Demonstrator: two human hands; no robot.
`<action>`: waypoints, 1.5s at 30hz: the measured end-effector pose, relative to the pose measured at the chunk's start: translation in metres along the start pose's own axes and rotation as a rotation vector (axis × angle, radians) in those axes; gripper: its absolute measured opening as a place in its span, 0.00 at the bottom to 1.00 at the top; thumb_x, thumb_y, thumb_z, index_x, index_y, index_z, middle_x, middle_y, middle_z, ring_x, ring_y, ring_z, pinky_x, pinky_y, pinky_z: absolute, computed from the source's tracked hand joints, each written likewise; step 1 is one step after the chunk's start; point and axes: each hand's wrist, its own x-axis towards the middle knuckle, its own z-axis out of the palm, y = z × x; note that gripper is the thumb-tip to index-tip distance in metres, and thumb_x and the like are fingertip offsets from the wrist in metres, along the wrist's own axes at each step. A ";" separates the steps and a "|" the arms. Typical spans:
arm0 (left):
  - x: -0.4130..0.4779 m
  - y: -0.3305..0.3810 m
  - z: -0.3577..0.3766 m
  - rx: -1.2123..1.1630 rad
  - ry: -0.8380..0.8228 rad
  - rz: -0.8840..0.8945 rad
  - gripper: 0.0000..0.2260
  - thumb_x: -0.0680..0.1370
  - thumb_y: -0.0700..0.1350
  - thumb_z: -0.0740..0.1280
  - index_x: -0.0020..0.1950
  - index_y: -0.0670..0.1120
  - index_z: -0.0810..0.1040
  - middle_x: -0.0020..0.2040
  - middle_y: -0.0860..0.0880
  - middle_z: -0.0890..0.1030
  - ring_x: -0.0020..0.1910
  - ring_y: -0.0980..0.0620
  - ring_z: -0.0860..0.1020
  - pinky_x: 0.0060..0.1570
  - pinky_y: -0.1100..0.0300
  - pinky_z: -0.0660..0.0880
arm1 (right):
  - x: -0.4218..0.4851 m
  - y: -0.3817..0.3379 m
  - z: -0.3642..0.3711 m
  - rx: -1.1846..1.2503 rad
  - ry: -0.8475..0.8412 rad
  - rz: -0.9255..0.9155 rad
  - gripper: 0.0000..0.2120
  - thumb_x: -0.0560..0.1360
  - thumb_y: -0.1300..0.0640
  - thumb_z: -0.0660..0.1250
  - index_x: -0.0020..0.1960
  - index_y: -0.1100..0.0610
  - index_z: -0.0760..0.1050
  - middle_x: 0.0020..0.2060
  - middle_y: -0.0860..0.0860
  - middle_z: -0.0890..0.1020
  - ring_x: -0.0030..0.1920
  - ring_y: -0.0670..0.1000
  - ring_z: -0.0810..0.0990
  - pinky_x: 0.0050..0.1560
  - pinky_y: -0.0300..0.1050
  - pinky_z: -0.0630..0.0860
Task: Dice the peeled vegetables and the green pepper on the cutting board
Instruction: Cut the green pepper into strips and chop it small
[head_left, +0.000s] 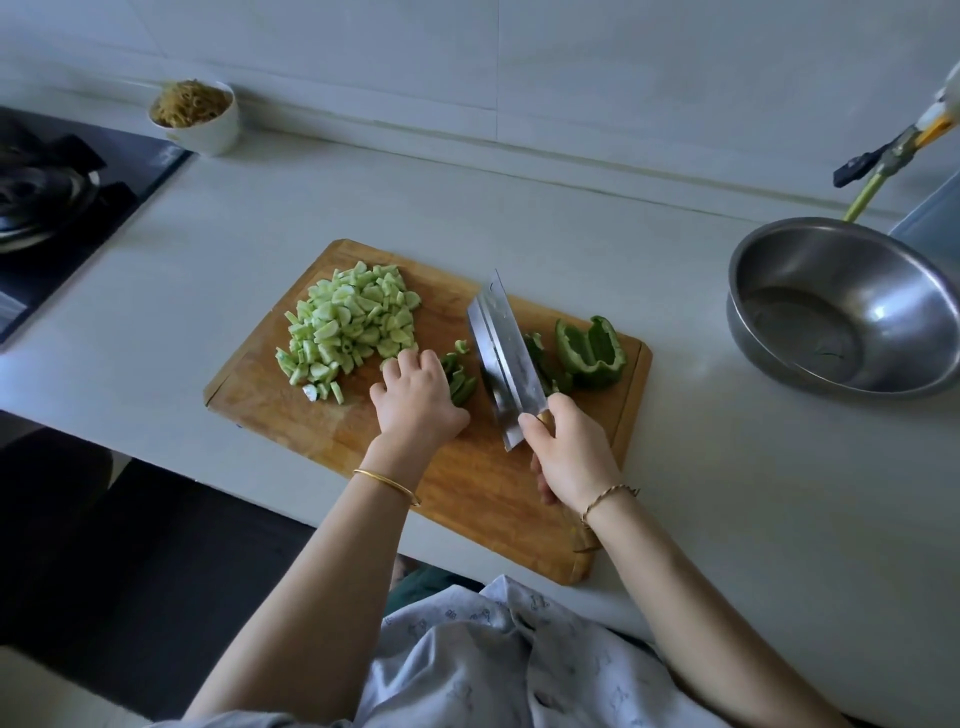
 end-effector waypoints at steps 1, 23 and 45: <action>0.000 -0.001 0.000 0.012 0.014 0.008 0.28 0.70 0.48 0.70 0.66 0.43 0.65 0.68 0.43 0.63 0.67 0.41 0.62 0.63 0.47 0.64 | 0.001 0.002 0.000 -0.010 0.012 -0.001 0.11 0.81 0.52 0.58 0.42 0.54 0.66 0.30 0.51 0.74 0.20 0.44 0.70 0.20 0.36 0.67; 0.008 -0.014 -0.003 -0.113 0.084 0.214 0.18 0.73 0.40 0.65 0.64 0.46 0.74 0.59 0.47 0.70 0.59 0.46 0.66 0.58 0.53 0.64 | 0.030 -0.022 -0.016 -0.131 -0.095 -0.010 0.09 0.82 0.52 0.57 0.51 0.58 0.68 0.32 0.54 0.76 0.24 0.47 0.72 0.24 0.37 0.74; 0.013 -0.010 0.023 -0.409 0.355 0.229 0.05 0.74 0.40 0.69 0.50 0.45 0.78 0.52 0.49 0.80 0.58 0.47 0.73 0.53 0.56 0.66 | 0.022 -0.025 -0.023 -0.208 -0.009 -0.055 0.11 0.81 0.51 0.58 0.44 0.57 0.65 0.31 0.53 0.76 0.23 0.48 0.72 0.23 0.38 0.74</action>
